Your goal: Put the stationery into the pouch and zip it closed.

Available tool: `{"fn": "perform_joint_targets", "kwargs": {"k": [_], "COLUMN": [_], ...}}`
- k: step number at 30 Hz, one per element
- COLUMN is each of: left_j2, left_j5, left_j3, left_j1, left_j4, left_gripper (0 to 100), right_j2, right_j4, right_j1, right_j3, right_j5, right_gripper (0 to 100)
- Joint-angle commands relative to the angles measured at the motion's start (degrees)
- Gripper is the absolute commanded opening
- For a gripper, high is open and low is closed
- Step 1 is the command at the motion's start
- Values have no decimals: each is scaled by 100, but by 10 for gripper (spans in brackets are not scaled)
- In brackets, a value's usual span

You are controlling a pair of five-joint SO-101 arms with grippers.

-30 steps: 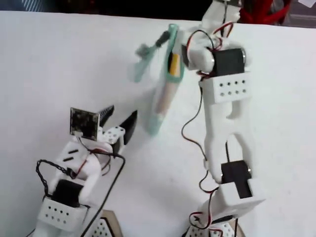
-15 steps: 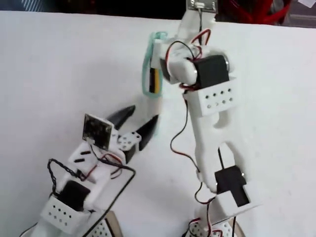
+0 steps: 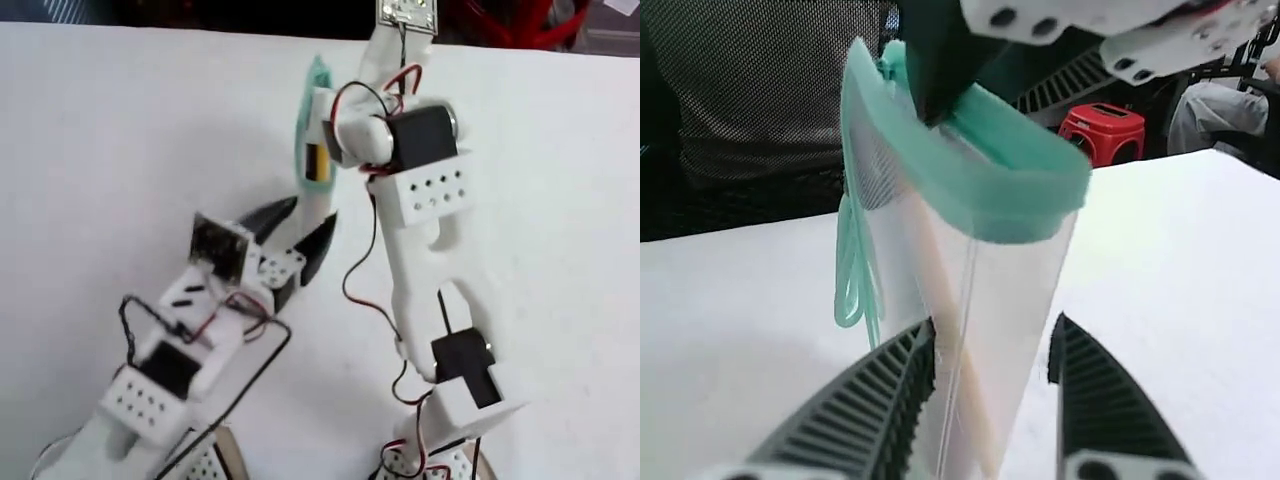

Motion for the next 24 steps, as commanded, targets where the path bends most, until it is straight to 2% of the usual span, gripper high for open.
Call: {"fn": "perform_joint_targets", "kwargs": {"k": [1,3,6,13,15,18,21,24], "left_j2": [840,831,400,-2211,-3134,-4224,-4127,-3582], "left_j5": [62,62,62,-35,-475,-958,-1002,-1002], "left_j3": [-659,-659,-615,-659,-712,-782,-1020,-1169], "left_j1": [-136,-145,-110,-198,-374,-725,-1297,-1930], "left_j4": [-105,-18,510,3024,3745,4343,4607,4589], "left_gripper": [189,188,190,221,244,233,233,234], "right_j2": [22,22,22,31,31,31,-31,-154], "right_j4": [92,-136,-444,-470,-435,-119,259,409], "right_j1": [-48,-40,40,57,31,-101,-312,-585], "right_j3": [-26,-18,-18,-18,-9,-9,-18,-123], "right_j5": [-9,97,782,2523,3358,4853,6057,6620], "right_gripper": [27,24,22,18,18,18,18,18]}}
